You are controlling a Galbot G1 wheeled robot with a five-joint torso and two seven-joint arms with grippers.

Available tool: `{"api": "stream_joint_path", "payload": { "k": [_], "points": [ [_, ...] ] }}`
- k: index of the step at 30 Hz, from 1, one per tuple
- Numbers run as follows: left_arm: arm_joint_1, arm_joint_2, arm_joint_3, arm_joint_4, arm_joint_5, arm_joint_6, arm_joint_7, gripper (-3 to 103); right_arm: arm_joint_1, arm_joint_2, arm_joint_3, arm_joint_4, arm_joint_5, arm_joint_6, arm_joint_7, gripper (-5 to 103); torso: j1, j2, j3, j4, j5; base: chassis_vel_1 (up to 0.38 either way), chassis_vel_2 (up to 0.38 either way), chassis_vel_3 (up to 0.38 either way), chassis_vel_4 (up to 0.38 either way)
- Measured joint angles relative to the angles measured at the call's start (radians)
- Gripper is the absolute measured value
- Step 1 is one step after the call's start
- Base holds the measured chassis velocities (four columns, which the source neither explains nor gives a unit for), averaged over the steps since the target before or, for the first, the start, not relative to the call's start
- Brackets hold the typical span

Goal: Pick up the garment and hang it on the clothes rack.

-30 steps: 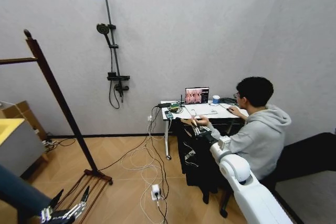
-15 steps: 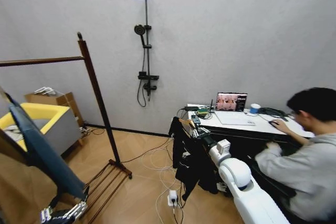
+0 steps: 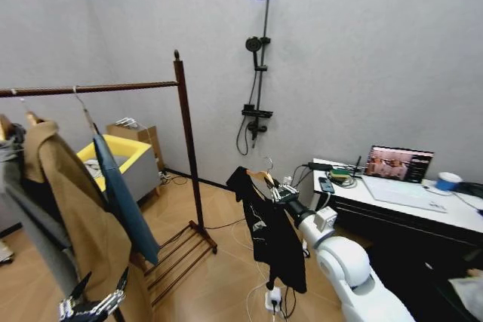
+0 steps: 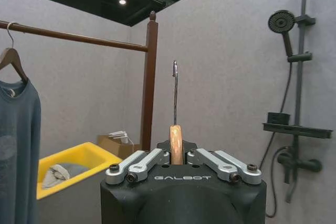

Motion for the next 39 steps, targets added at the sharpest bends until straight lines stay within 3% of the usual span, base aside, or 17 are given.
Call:
{"api": "stream_joint_path", "payload": {
  "k": [5, 26, 39],
  "points": [
    [0.000, 0.000, 0.000, 0.000, 0.000, 0.000, 0.000, 100, 0.030, -0.031, 0.004, -0.003, 0.042, -0.015, 0.008, 9, 0.000, 0.000, 0.000, 0.0000, 0.0000, 0.071, 0.173, 0.176, 0.080],
    [0.000, 0.000, 0.000, 0.000, 0.000, 0.000, 0.000, 100, 0.067, -0.039, -0.006, 0.009, 0.053, -0.023, 0.046, 9, 0.000, 0.000, 0.000, 0.0000, 0.0002, 0.069, 0.178, 0.181, 0.063],
    [0.000, 0.000, 0.000, 0.000, 0.000, 0.000, 0.000, 100, 0.277, -0.117, -0.038, -0.058, 0.104, -0.049, 0.043, 9, 0.000, 0.000, 0.000, -0.0002, 0.0001, -0.022, 0.106, 0.097, -0.027]
  ]
}}
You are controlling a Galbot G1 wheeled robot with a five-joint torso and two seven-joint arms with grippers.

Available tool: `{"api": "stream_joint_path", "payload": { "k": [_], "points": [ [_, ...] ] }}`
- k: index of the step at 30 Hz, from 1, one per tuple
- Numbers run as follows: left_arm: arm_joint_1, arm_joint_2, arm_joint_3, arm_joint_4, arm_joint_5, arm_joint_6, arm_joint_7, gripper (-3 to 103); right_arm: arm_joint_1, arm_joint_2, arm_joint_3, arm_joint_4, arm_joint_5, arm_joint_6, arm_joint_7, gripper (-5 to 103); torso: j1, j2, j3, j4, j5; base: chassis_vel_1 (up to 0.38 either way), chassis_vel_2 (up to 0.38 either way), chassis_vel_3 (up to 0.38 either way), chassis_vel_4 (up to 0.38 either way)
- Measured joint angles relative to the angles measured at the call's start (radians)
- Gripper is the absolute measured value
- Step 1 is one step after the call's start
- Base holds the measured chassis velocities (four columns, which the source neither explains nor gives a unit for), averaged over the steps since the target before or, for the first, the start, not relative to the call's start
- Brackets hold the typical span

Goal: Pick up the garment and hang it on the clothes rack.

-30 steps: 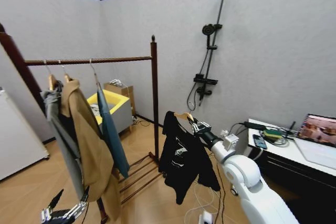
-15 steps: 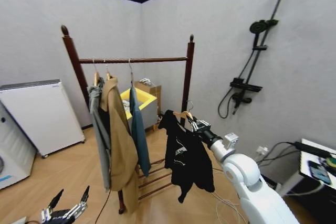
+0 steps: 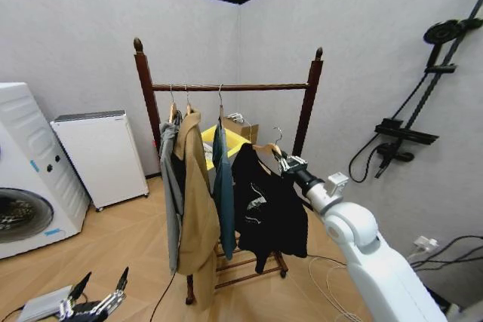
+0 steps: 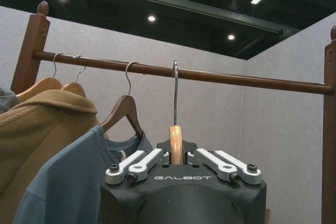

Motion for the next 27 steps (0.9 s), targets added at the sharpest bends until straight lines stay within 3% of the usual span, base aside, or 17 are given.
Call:
{"api": "stream_joint_path", "payload": {
  "k": [9, 14, 19, 27],
  "points": [
    [0.000, 0.000, 0.000, 0.000, 0.000, 0.000, 0.000, 100, 0.004, -0.005, -0.002, 0.038, 0.005, -0.012, -0.020, 9, 0.000, 0.000, 0.000, 0.0002, 0.0005, -0.091, 0.104, 0.098, -0.100],
    [0.000, 0.000, 0.000, 0.000, 0.000, 0.000, 0.000, 100, 0.040, -0.030, 0.011, 0.087, 0.064, -0.066, 0.017, 9, 0.000, 0.000, 0.000, -0.0001, 0.0003, -0.074, 0.053, 0.049, -0.073],
    [0.000, 0.000, 0.000, 0.000, 0.000, 0.000, 0.000, 100, 0.155, -0.054, -0.012, 0.052, 0.138, -0.107, 0.032, 9, 0.000, 0.000, 0.000, 0.0001, 0.0000, 0.000, 0.000, 0.000, 0.000],
    [0.000, 0.000, 0.000, 0.000, 0.000, 0.000, 0.000, 100, 0.423, -0.054, -0.175, -0.150, 0.175, -0.131, 0.004, 9, 0.000, 0.000, 0.000, 0.0002, 0.0000, 0.000, 0.000, 0.000, 0.000]
  ]
}}
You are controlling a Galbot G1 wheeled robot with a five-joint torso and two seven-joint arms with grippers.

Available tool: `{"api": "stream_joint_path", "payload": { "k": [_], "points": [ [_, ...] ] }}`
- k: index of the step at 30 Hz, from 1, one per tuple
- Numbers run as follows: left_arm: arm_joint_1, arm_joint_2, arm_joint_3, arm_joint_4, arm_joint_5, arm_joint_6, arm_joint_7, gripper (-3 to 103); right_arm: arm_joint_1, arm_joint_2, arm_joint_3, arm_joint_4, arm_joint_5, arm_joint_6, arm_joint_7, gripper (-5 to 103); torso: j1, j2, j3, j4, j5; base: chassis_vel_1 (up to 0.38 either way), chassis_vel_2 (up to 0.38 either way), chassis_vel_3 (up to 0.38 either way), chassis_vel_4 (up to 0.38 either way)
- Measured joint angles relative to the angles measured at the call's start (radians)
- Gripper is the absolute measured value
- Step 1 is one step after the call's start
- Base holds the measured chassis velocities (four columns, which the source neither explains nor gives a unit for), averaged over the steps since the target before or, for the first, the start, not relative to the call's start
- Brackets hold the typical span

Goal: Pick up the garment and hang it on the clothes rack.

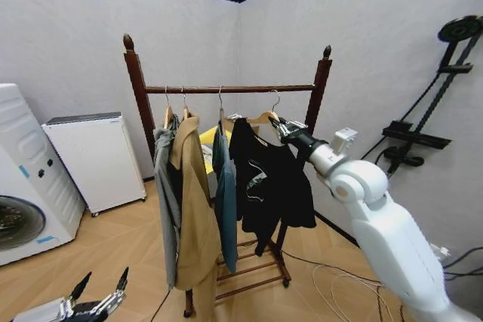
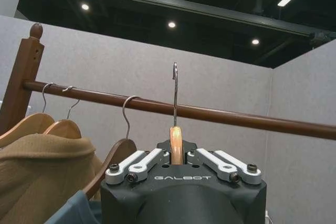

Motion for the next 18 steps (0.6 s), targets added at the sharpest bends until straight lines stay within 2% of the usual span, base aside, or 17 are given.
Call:
{"api": "stream_joint_path", "payload": {
  "k": [2, 6, 8, 18],
  "points": [
    [0.000, 0.000, 0.000, 0.000, 0.000, 0.000, 0.000, 100, 0.096, 0.010, -0.062, -0.066, -0.001, -0.005, -0.005, 9, 0.000, 0.000, 0.000, 0.0002, -0.0004, 0.000, 0.000, 0.000, 0.000],
    [0.000, 0.000, 0.000, 0.000, 0.000, 0.000, 0.000, 100, 0.179, 0.029, -0.125, -0.131, -0.007, -0.027, -0.011, 9, 0.000, 0.000, 0.000, 0.0002, -0.0001, 0.000, 0.000, 0.000, 0.000],
    [0.000, 0.000, 0.000, 0.000, 0.000, 0.000, 0.000, 100, 0.245, 0.061, -0.178, -0.211, -0.015, -0.042, -0.011, 9, 0.000, 0.000, 0.000, 0.0000, -0.0003, 0.000, 0.000, 0.000, 0.000],
    [0.000, 0.000, 0.000, 0.000, 0.000, 0.000, 0.000, 100, 0.413, 0.138, -0.282, -0.464, -0.053, -0.024, -0.045, 9, 0.000, 0.000, 0.000, 0.0000, 0.0000, 0.000, 0.000, 0.000, 0.000]
  ]
}}
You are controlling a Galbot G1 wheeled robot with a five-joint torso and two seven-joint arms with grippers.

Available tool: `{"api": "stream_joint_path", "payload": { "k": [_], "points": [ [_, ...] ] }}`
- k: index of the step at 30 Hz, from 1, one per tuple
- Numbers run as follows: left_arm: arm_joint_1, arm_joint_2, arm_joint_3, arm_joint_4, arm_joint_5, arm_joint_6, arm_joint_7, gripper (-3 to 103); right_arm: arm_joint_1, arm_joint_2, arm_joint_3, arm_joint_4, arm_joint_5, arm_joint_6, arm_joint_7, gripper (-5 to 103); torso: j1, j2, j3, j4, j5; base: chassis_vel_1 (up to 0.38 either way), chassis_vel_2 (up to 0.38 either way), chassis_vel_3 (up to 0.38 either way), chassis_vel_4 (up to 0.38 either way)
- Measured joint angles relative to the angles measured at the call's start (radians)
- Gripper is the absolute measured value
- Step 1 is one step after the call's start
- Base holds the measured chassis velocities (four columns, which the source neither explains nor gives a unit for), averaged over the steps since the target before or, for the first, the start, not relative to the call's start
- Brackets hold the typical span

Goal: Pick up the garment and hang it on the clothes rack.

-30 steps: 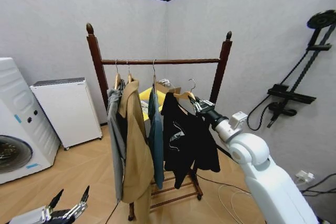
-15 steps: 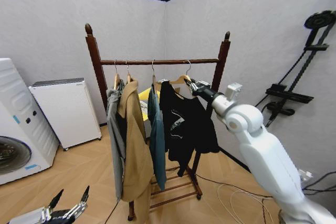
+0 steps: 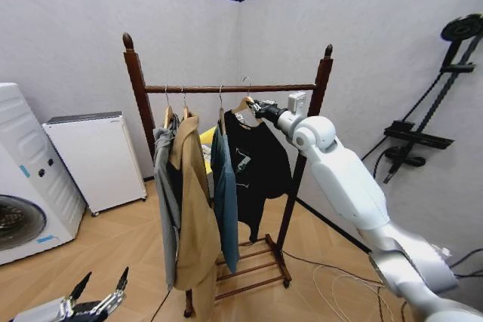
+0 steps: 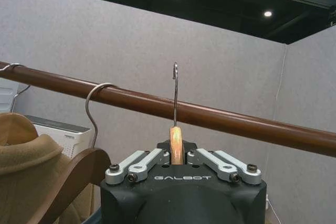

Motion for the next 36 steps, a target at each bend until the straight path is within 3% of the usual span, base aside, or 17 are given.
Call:
{"api": "stream_joint_path", "payload": {
  "k": [5, 10, 22, 27, 29, 32, 35, 36],
  "points": [
    [0.000, 0.000, 0.000, 0.000, 0.000, 0.000, 0.000, 100, 0.056, 0.055, -0.034, -0.051, 0.006, -0.026, -0.008, 9, 0.000, 0.000, 0.000, 0.0001, -0.0003, 0.000, 0.000, 0.000, 0.000],
    [0.000, 0.000, 0.000, 0.000, 0.000, 0.000, 0.000, 100, 0.052, 0.098, -0.061, -0.042, 0.025, -0.045, 0.042, 9, 0.000, 0.000, 0.000, 0.0001, -0.0004, 0.000, 0.000, 0.000, 0.000],
    [0.000, 0.000, 0.000, 0.000, 0.000, 0.000, 0.000, 100, -0.032, 0.114, -0.045, -0.020, -0.002, -0.045, 0.085, 7, 0.000, 0.000, 0.000, 0.0000, 0.0000, 0.000, 0.000, 0.000, 0.000],
    [0.000, 0.000, 0.000, 0.000, 0.000, 0.000, 0.001, 100, -0.038, 0.123, -0.039, -0.016, 0.013, -0.029, 0.094, 21, 0.000, 0.000, 0.000, -0.0001, -0.0001, 0.000, 0.000, 0.000, 0.000],
    [0.000, 0.000, 0.000, 0.000, 0.000, 0.000, 0.000, 100, -0.040, 0.126, -0.026, -0.006, 0.031, -0.010, 0.100, 33, 0.000, 0.000, 0.000, 0.0002, -0.0005, 0.000, 0.000, 0.000, 0.000],
    [0.000, 0.000, 0.000, 0.000, 0.000, 0.000, 0.000, 100, -0.048, 0.124, -0.011, 0.012, 0.056, -0.006, 0.110, 37, 0.000, 0.000, 0.000, 0.0003, 0.0000, 0.000, 0.000, 0.000, 0.000],
    [0.000, 0.000, 0.000, 0.000, 0.000, 0.000, 0.000, 100, -0.114, 0.050, 0.059, 0.134, 0.149, -0.024, 0.146, 54, 0.000, 0.000, 0.000, 0.0007, -0.0001, 0.000, 0.000, 0.000, 0.000],
    [0.000, 0.000, 0.000, 0.000, 0.000, 0.000, 0.000, 100, -0.114, 0.050, 0.059, 0.134, 0.149, -0.024, 0.146, 54, 0.000, 0.000, 0.000, 0.0007, -0.0001, 0.000, 0.000, 0.000, 0.000]
  ]
}}
